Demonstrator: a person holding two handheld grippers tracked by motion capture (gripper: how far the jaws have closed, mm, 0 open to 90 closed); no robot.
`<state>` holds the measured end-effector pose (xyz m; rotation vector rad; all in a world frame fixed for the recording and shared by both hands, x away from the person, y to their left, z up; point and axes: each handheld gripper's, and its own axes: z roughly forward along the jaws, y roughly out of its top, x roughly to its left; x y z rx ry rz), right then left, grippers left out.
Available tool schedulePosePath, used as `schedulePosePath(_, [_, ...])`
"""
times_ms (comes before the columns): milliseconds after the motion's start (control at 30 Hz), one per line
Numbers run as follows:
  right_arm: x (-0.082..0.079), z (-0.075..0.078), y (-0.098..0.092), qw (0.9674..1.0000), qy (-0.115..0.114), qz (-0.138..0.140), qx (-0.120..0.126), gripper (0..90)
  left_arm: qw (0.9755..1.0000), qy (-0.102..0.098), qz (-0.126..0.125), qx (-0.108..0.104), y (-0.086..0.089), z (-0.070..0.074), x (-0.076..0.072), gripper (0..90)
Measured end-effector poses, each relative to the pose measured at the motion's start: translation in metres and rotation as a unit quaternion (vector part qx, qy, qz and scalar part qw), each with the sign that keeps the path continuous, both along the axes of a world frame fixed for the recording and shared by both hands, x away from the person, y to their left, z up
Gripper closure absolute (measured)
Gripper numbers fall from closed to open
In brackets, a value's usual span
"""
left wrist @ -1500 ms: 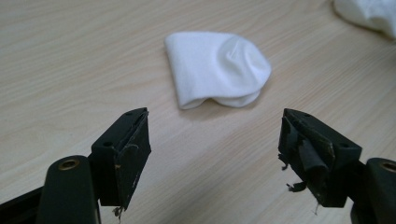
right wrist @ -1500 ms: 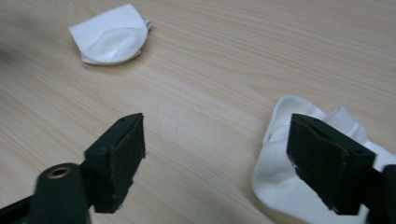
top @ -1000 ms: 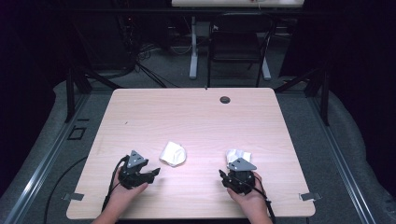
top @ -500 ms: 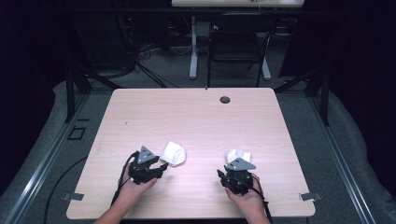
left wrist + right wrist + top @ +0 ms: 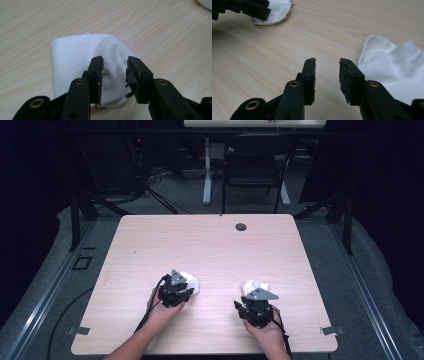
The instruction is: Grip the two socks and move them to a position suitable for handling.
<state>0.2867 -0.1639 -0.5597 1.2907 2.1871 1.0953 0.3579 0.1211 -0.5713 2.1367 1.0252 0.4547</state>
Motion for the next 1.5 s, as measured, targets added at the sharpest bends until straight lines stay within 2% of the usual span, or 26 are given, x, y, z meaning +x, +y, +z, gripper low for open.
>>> schedulePosePath(33, [0.0, 0.0, 0.0, 1.0, 0.0, 0.0, 0.001, 66.0, 1.0, 0.006, 0.001, 0.004, 0.0, -0.002, 0.001, 66.3])
schedulePosePath(233, [0.001, 0.0, -0.001, 1.0, 0.0, 0.0, 0.003, 65.9, 0.9999, 0.014, -0.002, 0.005, 0.001, -0.003, 0.0, 69.7])
schedulePosePath(300, [0.001, 0.0, -0.001, 1.0, 0.0, -0.001, 0.005, 65.9, 0.9998, 0.02, -0.001, -0.004, 0.001, -0.005, -0.001, 70.7])
schedulePosePath(600, [0.001, -0.001, 0.0, 1.0, 0.002, -0.002, 0.006, 65.8, 0.9997, 0.021, -0.015, -0.002, -0.003, -0.004, -0.019, 71.7])
schedulePosePath(1000, [0.001, -0.001, 0.0, 1.0, 0.003, -0.003, 0.008, 65.7, 0.9994, 0.024, -0.02, -0.015, -0.017, -0.005, -0.039, 72.0])
schedulePosePath(1200, [0.001, -0.002, 0.0, 1.0, 0.004, 0.0, 0.009, 65.7, 0.9988, 0.035, -0.025, -0.023, -0.026, -0.005, -0.052, 72.1])
schedulePosePath(1400, [0.001, -0.002, 0.0, 1.0, 0.004, -0.001, 0.009, 65.6, 0.9986, 0.032, -0.032, -0.026, -0.03, -0.006, -0.061, 71.8])
schedulePosePath(1433, [0.001, -0.002, 0.0, 0.9999, 0.004, 0.0, 0.009, 65.5, 0.9986, 0.031, -0.037, -0.022, -0.03, -0.005, -0.061, 71.4])
schedulePosePath(1500, [0.001, -0.002, 0.0, 0.9999, 0.005, 0.0, 0.009, 65.4, 0.9988, 0.026, -0.034, -0.025, -0.032, -0.004, -0.062, 70.1])
